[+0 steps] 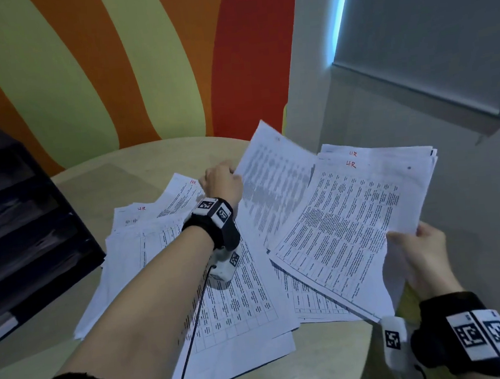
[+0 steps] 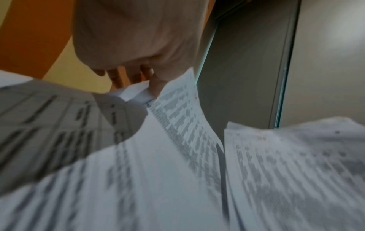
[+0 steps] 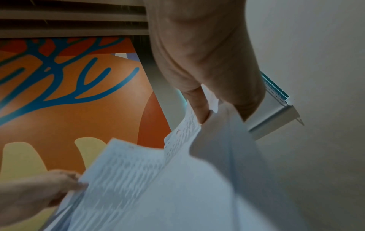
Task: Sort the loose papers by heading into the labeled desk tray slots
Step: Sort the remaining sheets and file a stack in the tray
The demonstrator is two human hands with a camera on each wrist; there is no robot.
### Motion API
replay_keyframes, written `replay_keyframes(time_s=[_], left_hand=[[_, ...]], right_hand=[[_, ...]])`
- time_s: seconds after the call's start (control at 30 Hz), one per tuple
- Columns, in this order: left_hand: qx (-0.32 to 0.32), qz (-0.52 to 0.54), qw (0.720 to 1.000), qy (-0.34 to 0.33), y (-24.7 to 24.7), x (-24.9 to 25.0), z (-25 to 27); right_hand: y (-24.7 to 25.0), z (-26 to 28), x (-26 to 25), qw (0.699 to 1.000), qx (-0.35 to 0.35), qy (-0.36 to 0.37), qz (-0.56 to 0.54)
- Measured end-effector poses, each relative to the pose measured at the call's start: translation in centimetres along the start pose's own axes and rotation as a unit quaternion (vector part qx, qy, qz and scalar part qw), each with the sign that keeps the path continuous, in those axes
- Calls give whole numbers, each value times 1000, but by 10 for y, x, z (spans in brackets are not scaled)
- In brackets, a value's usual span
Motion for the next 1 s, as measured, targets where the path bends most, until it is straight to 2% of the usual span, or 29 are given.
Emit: replay_keyframes(time_s=[0.1, 0.2, 0.33, 0.4, 0.47, 0.6, 0.7, 0.83, 1.0], left_hand=[[69, 151, 983, -84, 28, 27, -7], [141, 217, 956, -135, 67, 41, -12], [205, 288, 922, -157, 121, 48, -7], [209, 313, 913, -161, 142, 46, 1], [186, 344, 910, -137, 155, 39, 11], [119, 363, 923, -44, 157, 22, 37], [30, 356, 934, 1, 143, 16, 64], [-61, 244, 967, 38, 123, 2, 91], [-110, 256, 957, 75, 124, -31, 106]], right_hand=[[0, 4, -8, 1000, 3, 1, -3], [3, 10, -19, 1000, 16, 12, -21], [9, 18, -38, 996, 65, 39, -52], [11, 22, -46, 994, 72, 51, -60], [10, 28, -54, 994, 61, 58, -66], [-6, 43, -66, 995, 15, 68, -77], [-27, 53, -72, 993, -61, 60, -82], [-59, 80, -77, 976, -202, 43, -75], [-79, 97, -70, 958, -280, 32, -58]])
Point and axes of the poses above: each hand's wrist, its own z-axis away from the middle knuckle, its own y-axis out of the back of the hand, x = y × z, the point moved 2 cm from there along -z, towards the middle knuckle, and after that the axes turned 3 degrees about -x, right-handed, at the moved point
